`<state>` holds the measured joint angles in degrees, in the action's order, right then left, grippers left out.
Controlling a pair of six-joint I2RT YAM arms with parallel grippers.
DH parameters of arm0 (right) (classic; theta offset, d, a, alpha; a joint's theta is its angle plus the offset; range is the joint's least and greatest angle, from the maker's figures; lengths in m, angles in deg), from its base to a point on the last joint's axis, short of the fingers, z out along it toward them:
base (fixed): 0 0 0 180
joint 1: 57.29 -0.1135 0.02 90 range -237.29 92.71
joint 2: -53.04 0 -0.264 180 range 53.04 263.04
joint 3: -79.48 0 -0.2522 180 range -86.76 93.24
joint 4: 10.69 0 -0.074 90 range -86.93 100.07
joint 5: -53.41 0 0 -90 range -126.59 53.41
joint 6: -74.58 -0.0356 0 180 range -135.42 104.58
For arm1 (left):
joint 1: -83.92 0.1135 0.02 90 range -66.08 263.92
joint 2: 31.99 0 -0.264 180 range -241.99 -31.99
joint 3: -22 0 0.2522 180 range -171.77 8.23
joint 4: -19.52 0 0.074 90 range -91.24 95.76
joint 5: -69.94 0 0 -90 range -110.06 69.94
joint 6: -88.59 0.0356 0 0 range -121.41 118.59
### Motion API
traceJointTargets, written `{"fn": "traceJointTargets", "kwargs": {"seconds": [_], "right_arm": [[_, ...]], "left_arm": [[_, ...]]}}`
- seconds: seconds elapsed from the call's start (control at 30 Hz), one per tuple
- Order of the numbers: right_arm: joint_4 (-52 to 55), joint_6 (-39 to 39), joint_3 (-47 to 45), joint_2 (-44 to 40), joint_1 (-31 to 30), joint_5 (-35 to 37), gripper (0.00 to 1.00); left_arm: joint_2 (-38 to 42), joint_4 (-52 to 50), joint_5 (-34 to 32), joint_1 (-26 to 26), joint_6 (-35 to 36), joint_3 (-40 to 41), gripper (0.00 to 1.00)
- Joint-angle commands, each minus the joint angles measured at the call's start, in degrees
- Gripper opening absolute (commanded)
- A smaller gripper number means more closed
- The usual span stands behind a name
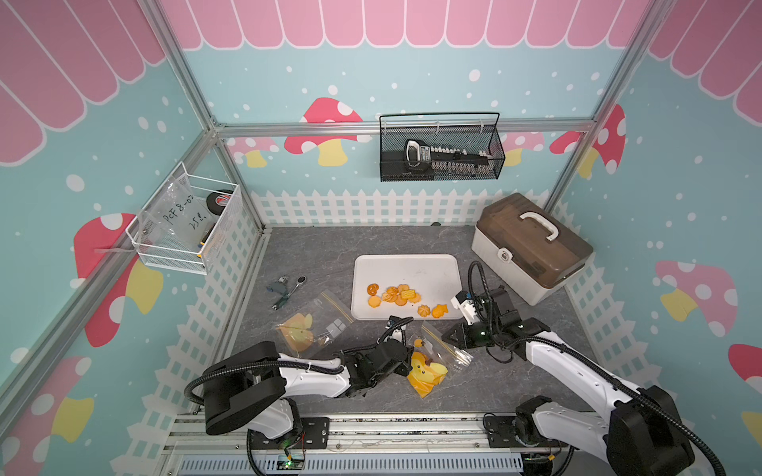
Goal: Pour cookies out of the ziploc bag
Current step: Adjust the ziploc bag at the center of the board.
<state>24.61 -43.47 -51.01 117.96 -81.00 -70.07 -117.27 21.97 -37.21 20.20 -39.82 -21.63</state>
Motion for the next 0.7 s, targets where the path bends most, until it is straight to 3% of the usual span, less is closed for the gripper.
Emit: {"fn": "traceJointTargets", "kwargs": {"seconds": [0.0,0.1,0.27,0.5,0.67], "right_arm": [[1.1,0.8,0.1,1.0,-1.0,0.1,0.09],[1.4,0.4,0.6,1.3,-1.6,1.5,0.01],[0.2,-2.3,2.2,-1.4,-2.8,1.9,0.00],[-0.8,-7.2,6.2,-10.2,-2.9,4.9,0.00],[-3.6,-11.4,8.4,-12.5,-3.8,4.8,0.00]], "left_arm": [[1.3,1.1,-0.3,0.3,-1.0,1.0,0.33],[1.5,1.4,-0.5,0.3,-1.0,1.2,0.33],[4.0,7.4,1.0,0.2,0.4,4.5,0.33],[18.4,18.0,-3.5,0.2,0.7,16.9,0.33],[28.8,17.7,-7.0,0.2,1.1,22.5,0.31]]}}
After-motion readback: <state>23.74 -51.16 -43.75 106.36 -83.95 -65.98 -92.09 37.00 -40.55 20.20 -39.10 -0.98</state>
